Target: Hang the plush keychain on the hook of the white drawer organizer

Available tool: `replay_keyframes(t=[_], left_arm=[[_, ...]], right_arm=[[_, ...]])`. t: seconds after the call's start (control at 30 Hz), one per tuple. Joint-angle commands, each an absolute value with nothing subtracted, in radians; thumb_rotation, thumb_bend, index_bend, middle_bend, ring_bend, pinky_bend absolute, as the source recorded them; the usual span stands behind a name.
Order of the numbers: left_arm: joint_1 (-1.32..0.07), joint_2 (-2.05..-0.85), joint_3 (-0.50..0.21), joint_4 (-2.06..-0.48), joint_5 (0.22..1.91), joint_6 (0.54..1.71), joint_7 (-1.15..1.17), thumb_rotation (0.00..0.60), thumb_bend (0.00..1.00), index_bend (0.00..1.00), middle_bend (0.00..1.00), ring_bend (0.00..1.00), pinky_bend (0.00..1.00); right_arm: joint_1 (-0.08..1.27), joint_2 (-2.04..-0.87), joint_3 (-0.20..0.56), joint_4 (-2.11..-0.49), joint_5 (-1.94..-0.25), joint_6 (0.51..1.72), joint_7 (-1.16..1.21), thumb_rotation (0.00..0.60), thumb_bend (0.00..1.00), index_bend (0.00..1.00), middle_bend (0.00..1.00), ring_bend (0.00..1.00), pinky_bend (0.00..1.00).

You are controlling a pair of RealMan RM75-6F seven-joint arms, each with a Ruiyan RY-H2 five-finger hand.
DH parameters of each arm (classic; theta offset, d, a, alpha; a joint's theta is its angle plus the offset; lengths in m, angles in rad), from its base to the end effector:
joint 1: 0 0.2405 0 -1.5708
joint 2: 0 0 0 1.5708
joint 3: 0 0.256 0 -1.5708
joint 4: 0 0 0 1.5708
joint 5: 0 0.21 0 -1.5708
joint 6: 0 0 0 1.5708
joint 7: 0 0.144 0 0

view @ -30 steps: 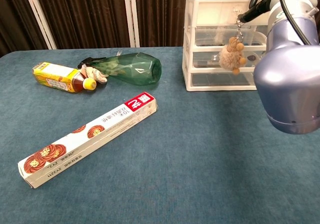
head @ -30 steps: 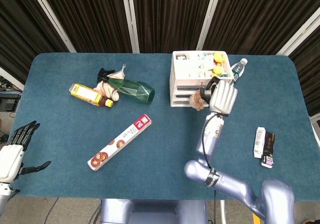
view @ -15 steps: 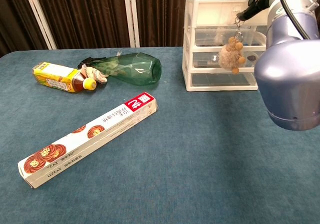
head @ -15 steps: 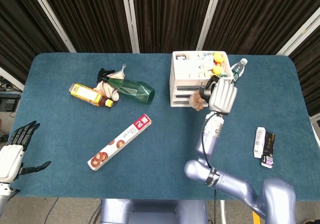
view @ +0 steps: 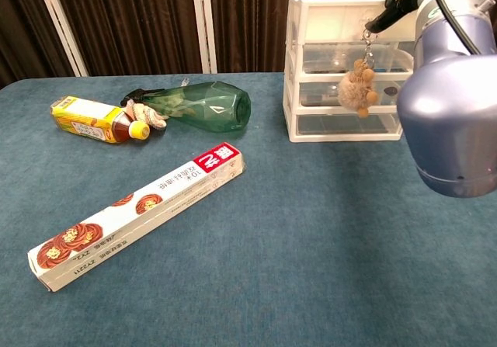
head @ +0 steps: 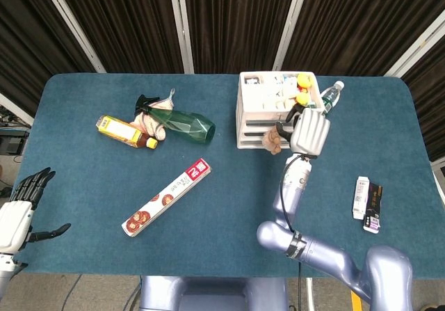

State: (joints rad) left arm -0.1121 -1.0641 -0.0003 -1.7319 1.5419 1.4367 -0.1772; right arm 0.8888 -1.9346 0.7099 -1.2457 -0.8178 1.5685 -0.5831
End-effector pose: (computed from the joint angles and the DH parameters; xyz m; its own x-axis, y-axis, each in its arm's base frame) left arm -0.2875 0.1760 0.1505 0.1742 0.1074 0.9788 0.9839 -0.0585 -0.1687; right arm -0.0854 -0.4051 0.0373 0.0995 0.3535 0.9301 -0.9736 0.2276 0.0177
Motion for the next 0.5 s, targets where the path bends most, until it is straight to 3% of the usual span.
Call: replay_keyframes(t=[0.03, 0.5], left_arm=[[-0.112, -1.064, 0.000, -1.731, 1.542, 1.437, -0.177, 0.600, 0.10, 0.02, 0.00, 0.00, 0.00], [-0.112, -1.065, -0.001, -1.733, 1.542, 1.438, -0.175, 0.600, 0.10, 0.02, 0.00, 0.00, 0.00]], right_arm=[[0.889, -1.929, 0.712, -1.249, -0.820, 1.571, -0.583, 0.600, 0.12, 0.70, 1.00, 1.00, 0.84], [0.888, -1.905, 0.711, -1.281, -0.806, 1.577, -0.606, 0.600, 0.09, 0.70, 1.00, 1.00, 0.84]])
